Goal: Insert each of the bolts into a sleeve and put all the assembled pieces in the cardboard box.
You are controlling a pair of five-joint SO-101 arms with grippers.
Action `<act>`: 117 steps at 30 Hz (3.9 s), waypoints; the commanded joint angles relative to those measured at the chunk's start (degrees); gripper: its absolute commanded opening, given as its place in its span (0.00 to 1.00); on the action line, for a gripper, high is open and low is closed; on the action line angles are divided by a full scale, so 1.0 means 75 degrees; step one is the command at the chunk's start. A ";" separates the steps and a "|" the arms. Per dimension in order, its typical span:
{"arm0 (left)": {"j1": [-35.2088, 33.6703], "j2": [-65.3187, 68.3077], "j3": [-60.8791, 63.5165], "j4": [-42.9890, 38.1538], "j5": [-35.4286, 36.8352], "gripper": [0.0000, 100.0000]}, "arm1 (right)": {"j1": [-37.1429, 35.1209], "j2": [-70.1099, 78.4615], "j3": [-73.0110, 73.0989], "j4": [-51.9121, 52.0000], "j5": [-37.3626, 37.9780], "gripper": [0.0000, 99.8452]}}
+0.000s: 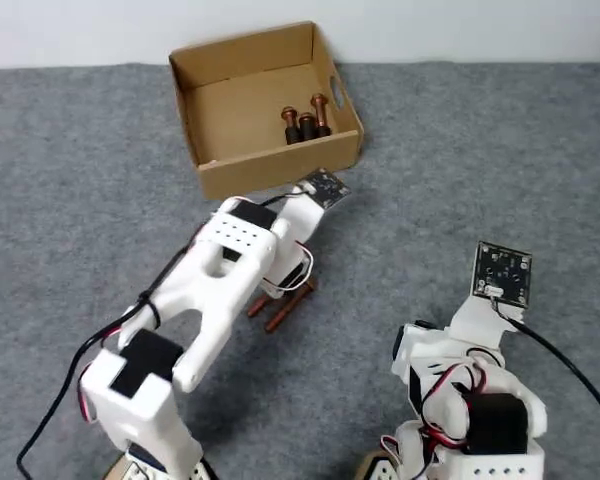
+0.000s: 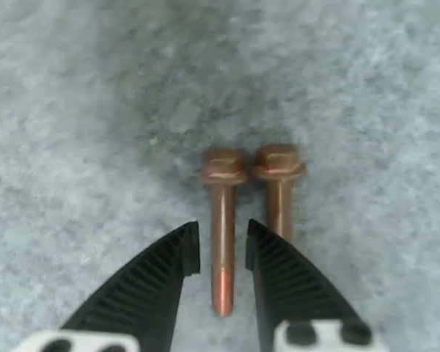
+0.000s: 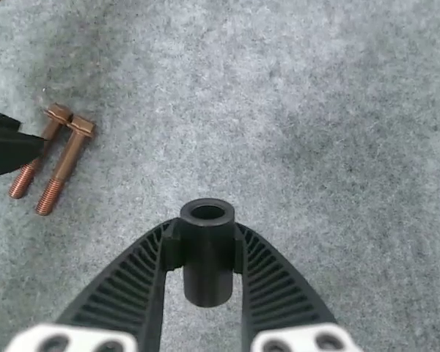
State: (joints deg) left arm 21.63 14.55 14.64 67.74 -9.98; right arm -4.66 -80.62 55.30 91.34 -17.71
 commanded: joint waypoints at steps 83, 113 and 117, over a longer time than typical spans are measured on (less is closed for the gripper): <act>-0.0809 -1.5766 0.6089 -0.1793 0.5158 0.00 | -0.5433 -0.2667 0.3364 -0.6195 0.2966 0.01; 0.0352 -1.5789 0.7250 -0.1500 0.6423 0.00 | -0.5949 -0.2655 0.2825 -0.6582 0.3681 0.01; 0.0363 -1.5789 0.7402 -0.1453 0.6318 0.00 | -0.5949 -0.2655 0.2801 -0.6582 0.3681 0.01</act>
State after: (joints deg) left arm 23.91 -103.69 70.11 57.27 38.46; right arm -48.79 -99.96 81.05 43.43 9.36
